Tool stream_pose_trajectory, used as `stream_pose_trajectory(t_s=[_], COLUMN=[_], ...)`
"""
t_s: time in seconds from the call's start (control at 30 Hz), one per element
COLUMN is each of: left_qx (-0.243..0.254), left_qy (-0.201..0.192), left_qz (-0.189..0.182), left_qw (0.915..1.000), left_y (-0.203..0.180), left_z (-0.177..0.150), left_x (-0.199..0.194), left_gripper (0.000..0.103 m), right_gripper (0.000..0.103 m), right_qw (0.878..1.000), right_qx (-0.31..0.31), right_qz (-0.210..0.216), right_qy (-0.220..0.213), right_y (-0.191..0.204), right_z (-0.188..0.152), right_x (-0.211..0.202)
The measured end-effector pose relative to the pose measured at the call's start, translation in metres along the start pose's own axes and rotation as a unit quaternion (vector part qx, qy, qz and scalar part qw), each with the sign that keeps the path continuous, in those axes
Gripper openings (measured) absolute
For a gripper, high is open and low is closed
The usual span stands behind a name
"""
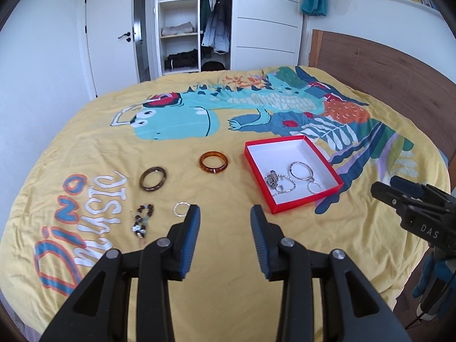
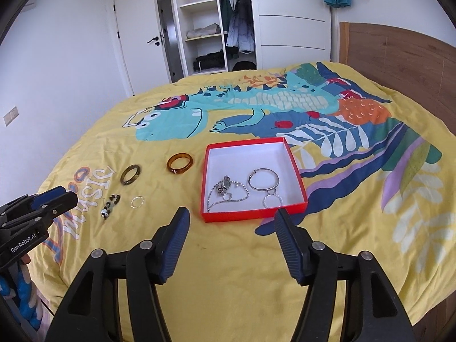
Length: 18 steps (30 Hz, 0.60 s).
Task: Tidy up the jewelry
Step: 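Withdraw both open tools from the red box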
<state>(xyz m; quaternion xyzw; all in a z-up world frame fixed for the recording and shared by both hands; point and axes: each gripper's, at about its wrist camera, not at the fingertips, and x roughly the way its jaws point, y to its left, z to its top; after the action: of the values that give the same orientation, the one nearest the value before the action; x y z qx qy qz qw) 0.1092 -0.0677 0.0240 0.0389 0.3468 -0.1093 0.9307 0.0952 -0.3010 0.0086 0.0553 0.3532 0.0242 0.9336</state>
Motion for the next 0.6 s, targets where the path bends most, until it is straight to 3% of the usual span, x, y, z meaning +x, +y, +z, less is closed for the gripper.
stream_pose_trajectory(t_s=[0.1,0.33,0.6], left_qx=[0.002,0.001,-0.015], left_qy=[-0.004,-0.007,-0.002], left_qz=[0.004,0.010,0.020], left_qw=[1.0000,0.9999,0.9997], left_y=[0.002,0.013,0.034], left_z=[-0.007,-0.019,-0.027], left_x=[-0.010,-0.019,-0.011], left_gripper=[0.046,0.047,0.049], right_gripper=[0.065,0.075,0.079], right_qw=[1.000,1.000,0.999], right_qx=[-0.001,-0.007,-0.025], right_qz=[0.005,0.013,0.030], right_qy=[-0.002,0.001,0.009], right_y=[0.006,0.022,0.047], right_z=[-0.004,-0.014,-0.020], right_x=[-0.006,-0.009,0.005])
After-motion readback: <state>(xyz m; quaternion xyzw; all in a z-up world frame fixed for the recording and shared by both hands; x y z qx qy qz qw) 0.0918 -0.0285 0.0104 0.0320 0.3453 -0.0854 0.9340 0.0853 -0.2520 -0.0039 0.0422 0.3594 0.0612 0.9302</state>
